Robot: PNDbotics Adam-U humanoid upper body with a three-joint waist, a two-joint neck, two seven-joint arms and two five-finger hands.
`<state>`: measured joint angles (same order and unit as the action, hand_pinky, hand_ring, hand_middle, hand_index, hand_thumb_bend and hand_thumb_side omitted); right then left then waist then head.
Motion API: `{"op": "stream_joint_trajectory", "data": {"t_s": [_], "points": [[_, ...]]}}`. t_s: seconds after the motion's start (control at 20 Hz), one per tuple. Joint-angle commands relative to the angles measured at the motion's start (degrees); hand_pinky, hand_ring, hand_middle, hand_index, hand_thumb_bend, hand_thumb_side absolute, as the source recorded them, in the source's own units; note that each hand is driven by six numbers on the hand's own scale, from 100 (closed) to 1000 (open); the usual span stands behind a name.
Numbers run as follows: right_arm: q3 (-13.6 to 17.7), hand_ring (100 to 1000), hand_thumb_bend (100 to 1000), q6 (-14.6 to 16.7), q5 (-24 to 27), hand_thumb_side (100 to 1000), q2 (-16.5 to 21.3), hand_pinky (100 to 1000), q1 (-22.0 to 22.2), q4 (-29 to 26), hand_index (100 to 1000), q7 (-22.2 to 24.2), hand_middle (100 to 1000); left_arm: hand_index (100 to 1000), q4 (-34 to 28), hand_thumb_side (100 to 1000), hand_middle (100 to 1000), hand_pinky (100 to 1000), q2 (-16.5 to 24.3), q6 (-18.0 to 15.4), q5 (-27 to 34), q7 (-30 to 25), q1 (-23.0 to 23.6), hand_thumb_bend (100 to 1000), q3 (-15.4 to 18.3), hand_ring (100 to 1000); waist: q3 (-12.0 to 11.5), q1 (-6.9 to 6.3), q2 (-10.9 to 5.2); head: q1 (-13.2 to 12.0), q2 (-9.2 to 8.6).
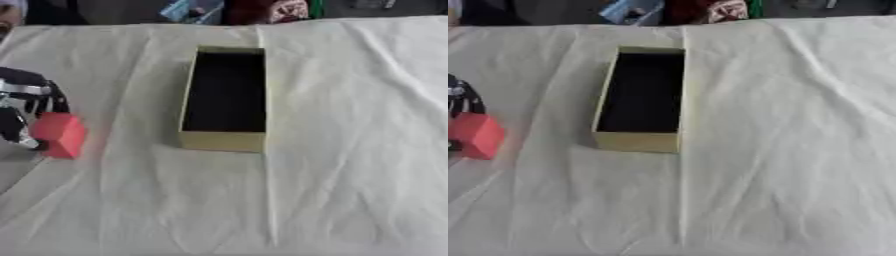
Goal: Pick up objects on the table and place them in the box.
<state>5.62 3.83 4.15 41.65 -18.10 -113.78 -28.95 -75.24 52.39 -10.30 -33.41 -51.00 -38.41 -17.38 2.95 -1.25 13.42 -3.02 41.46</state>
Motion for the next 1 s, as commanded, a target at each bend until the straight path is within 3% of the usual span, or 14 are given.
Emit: {"op": "stream_joint_trajectory", "data": {"t_s": [0.05,0.3,0.55,0.8,1.0], "points": [[0.7,808,100,0.0,-0.2,386,1.2,847,-0.3,-0.8,805,-0.2,798,613,-0.8,136,552,563,1.2,0.9,-0.5,0.7,-0.9,355,1.1,553,-0.1,0.14,-0.06,-0.1,-0.45],[0.7,808,100,0.0,-0.2,388,1.2,847,-0.4,-0.8,806,-0.2,798,549,-1.5,157,504,531,1.3,2.8,-2.1,3.8,-1.0,343,1.8,516,-0.1,0.12,-0.18,-0.1,-0.55],[0.9,809,100,0.0,-0.3,389,1.5,846,-0.2,-0.8,806,-0.4,798,542,-4.2,141,494,532,1.5,3.3,-4.6,6.6,-2.2,339,3.0,511,0.0,0.06,-0.35,0.0,-0.36],[0.9,809,100,0.0,-0.3,389,1.7,846,-0.3,-0.8,806,-0.5,797,538,-6.2,139,490,525,-0.3,3.5,-4.6,6.9,-6.5,305,4.1,506,-0.3,-0.04,-0.65,0.2,-0.03],[0.7,809,100,0.0,-0.1,389,1.8,846,-0.6,-0.8,806,-0.3,797,537,-5.8,141,487,520,-4.0,3.3,-4.5,6.3,-11.7,275,4.5,503,-0.3,-0.13,-0.94,0.1,0.11]]}}
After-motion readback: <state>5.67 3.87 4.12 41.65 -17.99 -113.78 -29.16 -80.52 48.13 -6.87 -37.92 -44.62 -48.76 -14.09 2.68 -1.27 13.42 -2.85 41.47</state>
